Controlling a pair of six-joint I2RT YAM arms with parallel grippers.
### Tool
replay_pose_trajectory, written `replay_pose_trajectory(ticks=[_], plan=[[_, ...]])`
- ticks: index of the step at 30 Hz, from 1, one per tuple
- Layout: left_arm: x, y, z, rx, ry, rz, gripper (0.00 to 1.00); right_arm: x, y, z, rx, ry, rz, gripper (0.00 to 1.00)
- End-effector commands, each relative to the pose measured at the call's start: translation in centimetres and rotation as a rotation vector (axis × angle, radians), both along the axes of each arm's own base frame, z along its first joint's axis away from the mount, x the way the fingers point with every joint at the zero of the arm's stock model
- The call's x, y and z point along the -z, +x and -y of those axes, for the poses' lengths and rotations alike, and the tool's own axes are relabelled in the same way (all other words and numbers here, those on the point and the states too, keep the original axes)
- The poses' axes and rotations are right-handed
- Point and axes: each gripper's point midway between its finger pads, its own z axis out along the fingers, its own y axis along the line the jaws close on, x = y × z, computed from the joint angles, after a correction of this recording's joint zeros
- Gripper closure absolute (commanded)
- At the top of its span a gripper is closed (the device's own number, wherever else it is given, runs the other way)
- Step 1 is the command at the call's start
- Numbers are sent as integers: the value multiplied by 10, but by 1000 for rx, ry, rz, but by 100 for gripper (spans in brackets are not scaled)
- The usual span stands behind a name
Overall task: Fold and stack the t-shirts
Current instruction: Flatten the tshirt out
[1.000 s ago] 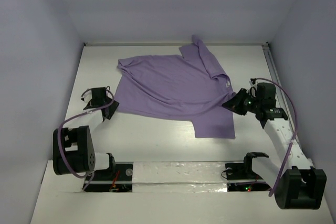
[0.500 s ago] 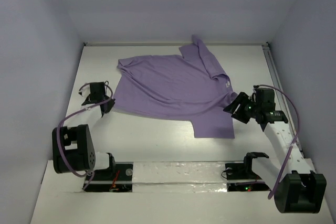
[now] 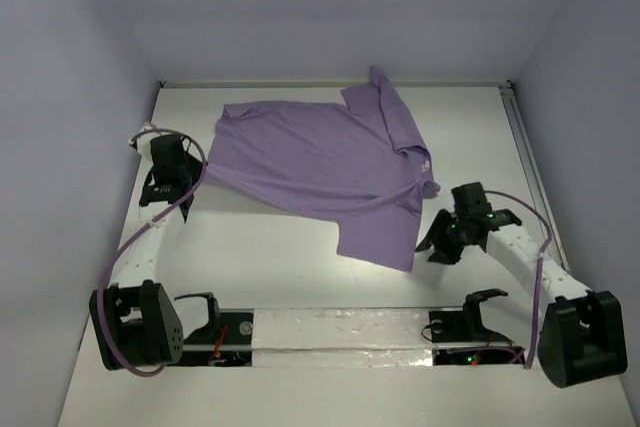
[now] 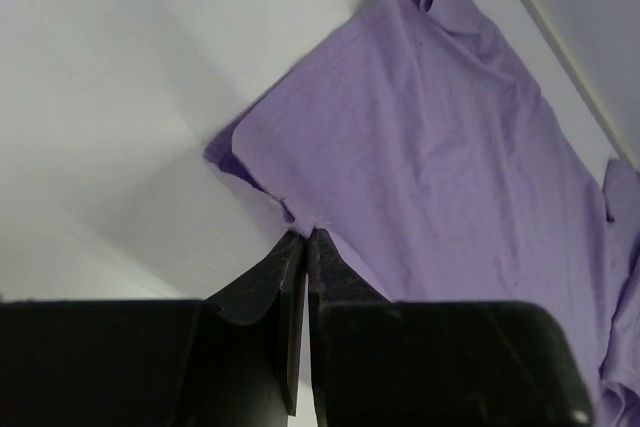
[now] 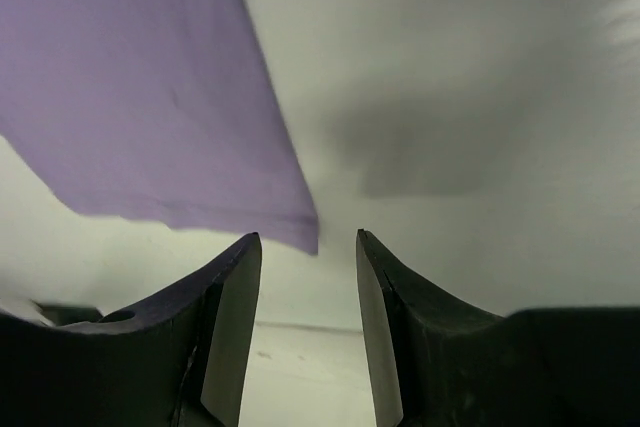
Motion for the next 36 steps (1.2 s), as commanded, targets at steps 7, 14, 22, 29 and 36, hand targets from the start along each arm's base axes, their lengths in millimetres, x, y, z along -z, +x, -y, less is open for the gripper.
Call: replay_pose_trajectory(ticks=[7,14,22,29,36], plan=[[9,-6,24,138,-62,8,100,21,-26,-18,12,-102,-87,50],[6,-4,25,156,-53,-1,100,35,-36,-24,-16,-153,-149,58],[2,-5,27,157,-65,12,100,37,-27,-21,-6,-199,-161,61],[3,-10,30,170,-69,8,100,26,-25,-22,1,-176,-116,58],[6,-11,31,173,-75,4,100,36,-22,-26,-16,-191,-144,53]])
